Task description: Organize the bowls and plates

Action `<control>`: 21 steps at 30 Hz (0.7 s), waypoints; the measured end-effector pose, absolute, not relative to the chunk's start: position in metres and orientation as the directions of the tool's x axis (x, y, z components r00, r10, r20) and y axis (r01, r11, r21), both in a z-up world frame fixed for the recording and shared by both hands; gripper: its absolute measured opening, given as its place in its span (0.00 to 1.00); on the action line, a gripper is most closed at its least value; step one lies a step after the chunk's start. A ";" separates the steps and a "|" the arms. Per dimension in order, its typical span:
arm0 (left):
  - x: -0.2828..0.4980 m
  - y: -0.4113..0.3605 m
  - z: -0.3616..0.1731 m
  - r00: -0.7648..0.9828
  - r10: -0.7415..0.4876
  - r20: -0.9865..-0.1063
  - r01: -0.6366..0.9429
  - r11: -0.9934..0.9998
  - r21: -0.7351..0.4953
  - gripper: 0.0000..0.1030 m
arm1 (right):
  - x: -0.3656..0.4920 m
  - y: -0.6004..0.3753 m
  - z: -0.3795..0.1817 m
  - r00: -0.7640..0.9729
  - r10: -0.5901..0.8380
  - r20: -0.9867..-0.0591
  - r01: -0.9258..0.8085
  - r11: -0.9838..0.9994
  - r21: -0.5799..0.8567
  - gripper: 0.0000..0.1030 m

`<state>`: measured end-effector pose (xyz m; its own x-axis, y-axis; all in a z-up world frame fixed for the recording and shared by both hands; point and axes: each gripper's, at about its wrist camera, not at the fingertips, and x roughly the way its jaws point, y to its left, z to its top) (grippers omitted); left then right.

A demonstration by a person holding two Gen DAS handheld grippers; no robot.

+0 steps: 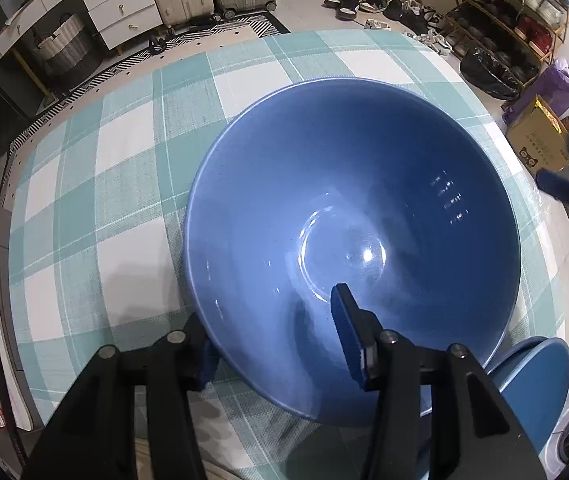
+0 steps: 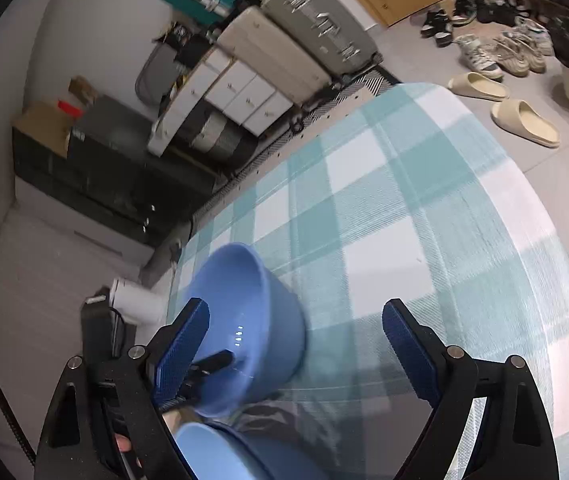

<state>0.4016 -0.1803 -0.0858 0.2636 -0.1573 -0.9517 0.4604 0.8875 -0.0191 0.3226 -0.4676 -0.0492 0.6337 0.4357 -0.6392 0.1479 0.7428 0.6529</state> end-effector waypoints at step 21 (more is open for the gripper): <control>0.402 -0.180 -0.084 0.272 -0.197 -0.942 0.431 0.900 -0.064 0.51 | 0.399 -0.396 -0.070 0.294 0.322 -0.900 0.070 0.932 0.357 0.63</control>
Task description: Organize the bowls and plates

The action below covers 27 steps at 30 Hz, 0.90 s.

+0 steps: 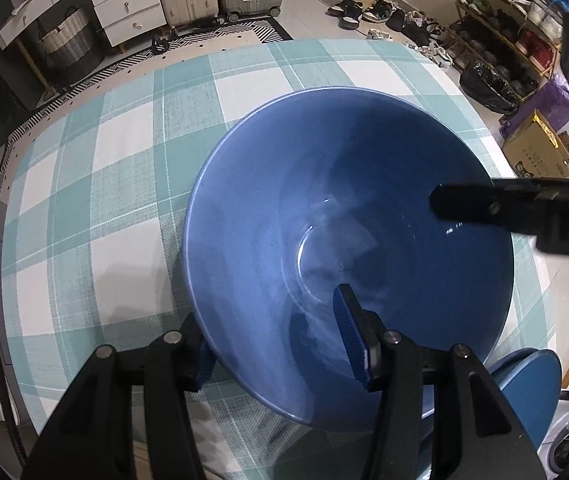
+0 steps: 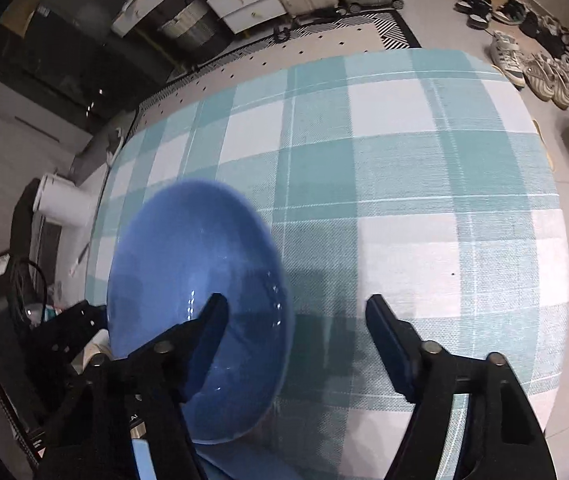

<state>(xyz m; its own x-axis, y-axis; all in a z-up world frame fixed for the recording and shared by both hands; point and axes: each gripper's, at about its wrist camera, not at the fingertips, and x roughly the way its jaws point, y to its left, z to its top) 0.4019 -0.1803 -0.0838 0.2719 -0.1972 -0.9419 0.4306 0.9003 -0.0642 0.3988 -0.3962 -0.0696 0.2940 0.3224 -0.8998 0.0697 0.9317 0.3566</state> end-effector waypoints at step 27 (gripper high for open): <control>0.399 -0.195 -0.098 0.218 -0.231 -0.948 0.443 0.889 -0.114 0.51 | 0.401 -0.386 -0.079 0.233 0.320 -0.918 0.078 0.935 0.346 0.35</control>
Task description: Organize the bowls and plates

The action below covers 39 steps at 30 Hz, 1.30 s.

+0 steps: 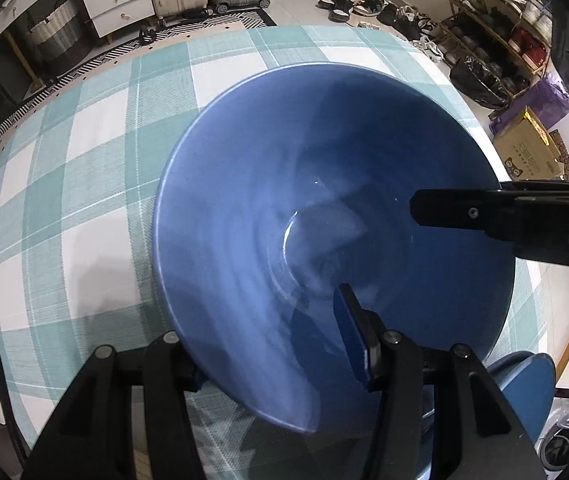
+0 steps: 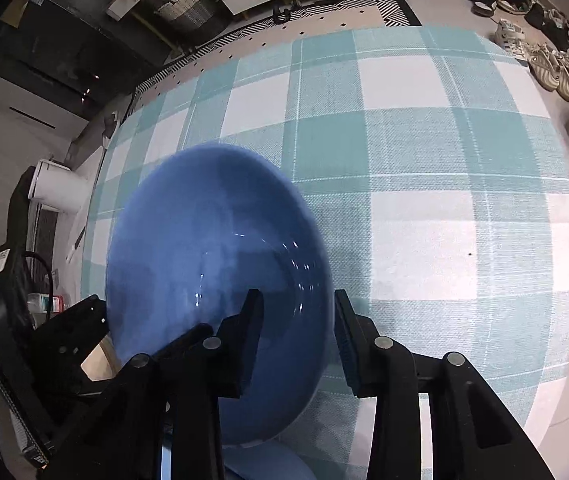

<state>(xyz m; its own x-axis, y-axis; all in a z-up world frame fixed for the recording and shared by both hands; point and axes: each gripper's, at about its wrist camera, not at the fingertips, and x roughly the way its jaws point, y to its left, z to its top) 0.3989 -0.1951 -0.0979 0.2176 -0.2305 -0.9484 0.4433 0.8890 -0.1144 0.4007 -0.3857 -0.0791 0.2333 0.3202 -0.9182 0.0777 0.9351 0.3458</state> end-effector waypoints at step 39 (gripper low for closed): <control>0.407 -0.188 -0.101 0.184 -0.318 -0.930 0.433 0.876 -0.214 0.16 | 0.390 -0.398 -0.091 0.211 0.276 -0.938 0.111 0.946 0.303 0.24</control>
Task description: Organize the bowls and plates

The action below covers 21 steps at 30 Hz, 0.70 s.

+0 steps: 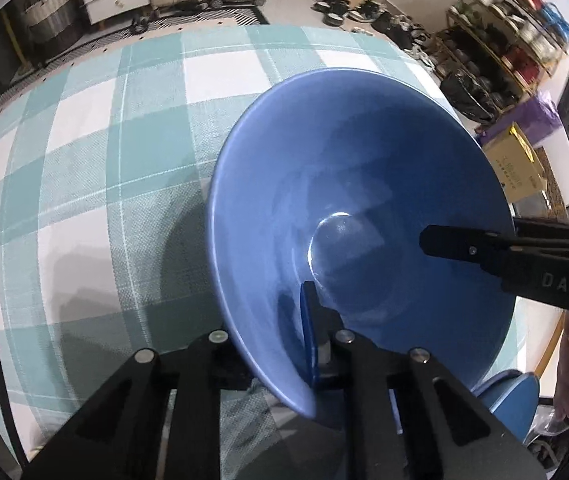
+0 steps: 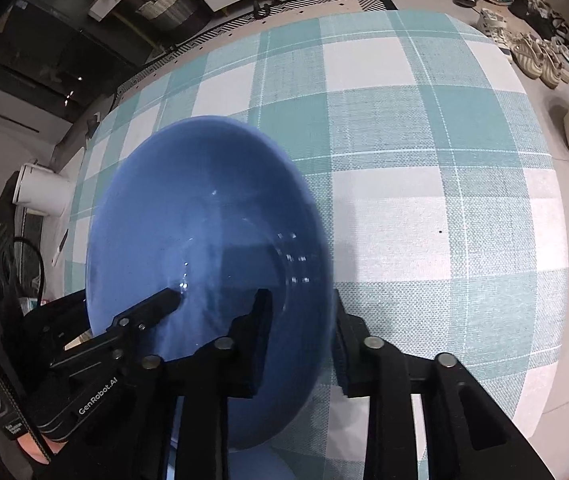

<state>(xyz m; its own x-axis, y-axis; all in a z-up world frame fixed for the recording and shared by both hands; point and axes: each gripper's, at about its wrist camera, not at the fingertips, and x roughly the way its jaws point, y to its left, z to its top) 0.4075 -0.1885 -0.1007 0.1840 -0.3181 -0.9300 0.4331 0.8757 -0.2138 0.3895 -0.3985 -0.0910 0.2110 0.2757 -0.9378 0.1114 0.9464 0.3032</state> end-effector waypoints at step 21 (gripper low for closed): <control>0.418 -0.183 -0.076 0.196 -0.329 -0.924 0.391 0.890 -0.234 0.15 | 0.405 -0.402 -0.066 0.279 0.271 -0.921 0.163 0.932 0.324 0.19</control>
<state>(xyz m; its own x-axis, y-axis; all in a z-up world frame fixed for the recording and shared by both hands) 0.4180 -0.1832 -0.0757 0.1959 -0.3291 -0.9237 0.3906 0.8902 -0.2344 0.4052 -0.4018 -0.0656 0.2794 0.2710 -0.9211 0.1626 0.9321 0.3236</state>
